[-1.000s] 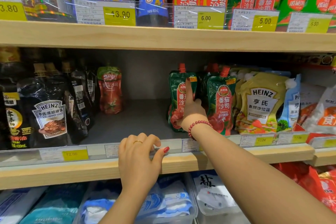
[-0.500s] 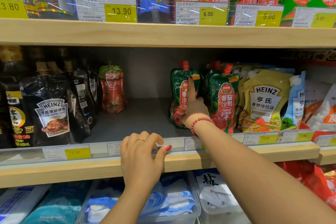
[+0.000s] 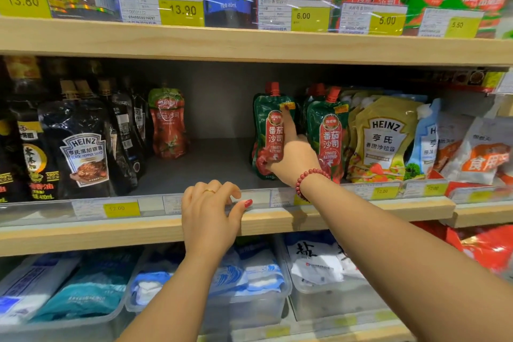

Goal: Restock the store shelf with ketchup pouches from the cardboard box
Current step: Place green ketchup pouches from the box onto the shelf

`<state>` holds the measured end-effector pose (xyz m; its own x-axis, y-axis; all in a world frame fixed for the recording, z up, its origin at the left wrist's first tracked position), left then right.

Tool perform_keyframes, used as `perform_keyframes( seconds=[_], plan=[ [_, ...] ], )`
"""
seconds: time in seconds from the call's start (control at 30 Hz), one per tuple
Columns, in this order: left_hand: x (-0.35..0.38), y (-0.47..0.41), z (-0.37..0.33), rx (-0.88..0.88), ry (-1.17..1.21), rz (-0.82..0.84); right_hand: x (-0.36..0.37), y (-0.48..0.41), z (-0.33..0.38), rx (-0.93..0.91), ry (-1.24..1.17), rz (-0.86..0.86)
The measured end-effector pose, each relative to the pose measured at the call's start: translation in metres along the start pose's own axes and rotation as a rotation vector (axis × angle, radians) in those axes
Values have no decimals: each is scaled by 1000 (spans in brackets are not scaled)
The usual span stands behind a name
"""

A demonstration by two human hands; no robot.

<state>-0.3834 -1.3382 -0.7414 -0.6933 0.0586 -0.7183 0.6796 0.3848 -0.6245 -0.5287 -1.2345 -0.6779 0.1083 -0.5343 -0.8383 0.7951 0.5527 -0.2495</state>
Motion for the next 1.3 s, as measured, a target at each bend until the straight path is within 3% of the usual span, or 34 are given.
perform_keyframes(
  seconds=[0.1,0.23,0.33,0.47,0.63,0.73,1.0,1.2,1.3],
  plan=[
    [-5,-4,-5,13,14,25,-14,46,5,-167,30,-74],
    [-9,-3,-7,-3,83,73,-10,122,-22,-273,-104,-42],
    [-18,3,-12,2,310,35,13,180,-64,-253,-156,27],
    [-17,38,-39,90,517,33,50,236,-132,-93,-118,125],
    [31,126,-64,161,626,335,100,289,-195,138,-134,294],
    [75,183,-64,83,699,595,124,313,-211,180,-210,369],
    [188,290,-50,-56,571,1105,132,327,-212,165,-289,317],
    [229,331,-57,11,363,1331,131,325,-210,180,-291,303],
    [236,340,-63,54,202,1347,131,324,-208,182,-298,296]
  ],
)
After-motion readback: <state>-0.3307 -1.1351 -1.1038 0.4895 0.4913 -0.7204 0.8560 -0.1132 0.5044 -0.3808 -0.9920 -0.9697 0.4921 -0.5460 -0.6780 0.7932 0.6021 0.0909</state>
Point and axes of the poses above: each hand's wrist, its own y-axis away from the middle knuckle, its own x-axis out of the palm, z = x × y, the point moved 6 cm from there along -y, towards the middle knuckle, and after that the axes turned 11 degrees about z, right-handed, at the moved point
